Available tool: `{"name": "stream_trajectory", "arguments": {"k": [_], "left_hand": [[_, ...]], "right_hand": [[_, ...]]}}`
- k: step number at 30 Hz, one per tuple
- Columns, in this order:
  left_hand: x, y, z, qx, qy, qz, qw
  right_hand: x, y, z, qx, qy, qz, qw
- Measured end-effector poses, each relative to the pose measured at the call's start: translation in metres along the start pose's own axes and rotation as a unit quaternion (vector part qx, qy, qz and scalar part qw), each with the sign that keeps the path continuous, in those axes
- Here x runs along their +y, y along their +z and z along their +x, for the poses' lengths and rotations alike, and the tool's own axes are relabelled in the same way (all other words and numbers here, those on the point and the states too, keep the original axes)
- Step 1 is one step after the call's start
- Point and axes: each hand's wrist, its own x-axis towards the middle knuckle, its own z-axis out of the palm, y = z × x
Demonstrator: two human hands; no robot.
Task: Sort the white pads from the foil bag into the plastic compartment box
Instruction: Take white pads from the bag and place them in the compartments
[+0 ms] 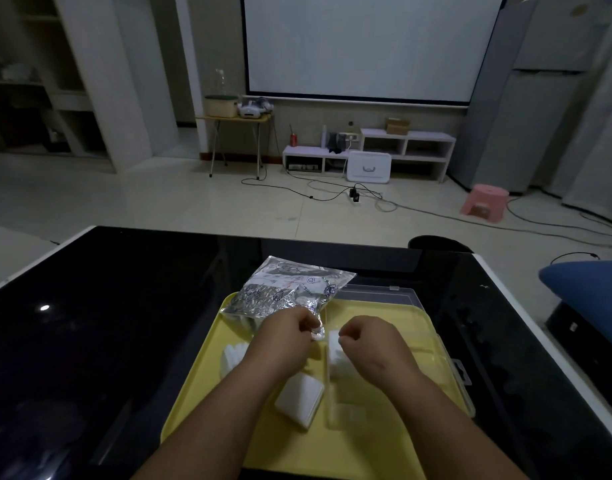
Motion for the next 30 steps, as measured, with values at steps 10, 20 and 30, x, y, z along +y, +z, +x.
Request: {"name": "stream_trajectory", "arguments": {"k": [10, 20, 30], "left_hand": [[-0.007, -0.025, -0.012, 0.033, 0.009, 0.025, 0.999], [-0.002, 0.002, -0.032, -0.09, 0.022, 0.225, 0.97], [-0.017, 0.022, -0.036, -0.121, 0.019, 0.316, 0.941]], "right_hand": [[-0.02, 0.009, -0.013, -0.04, -0.048, -0.022, 0.998], [-0.013, 0.006, -0.01, -0.019, -0.048, -0.029, 0.998], [-0.004, 0.004, -0.005, -0.006, -0.038, -0.016, 0.999]]}}
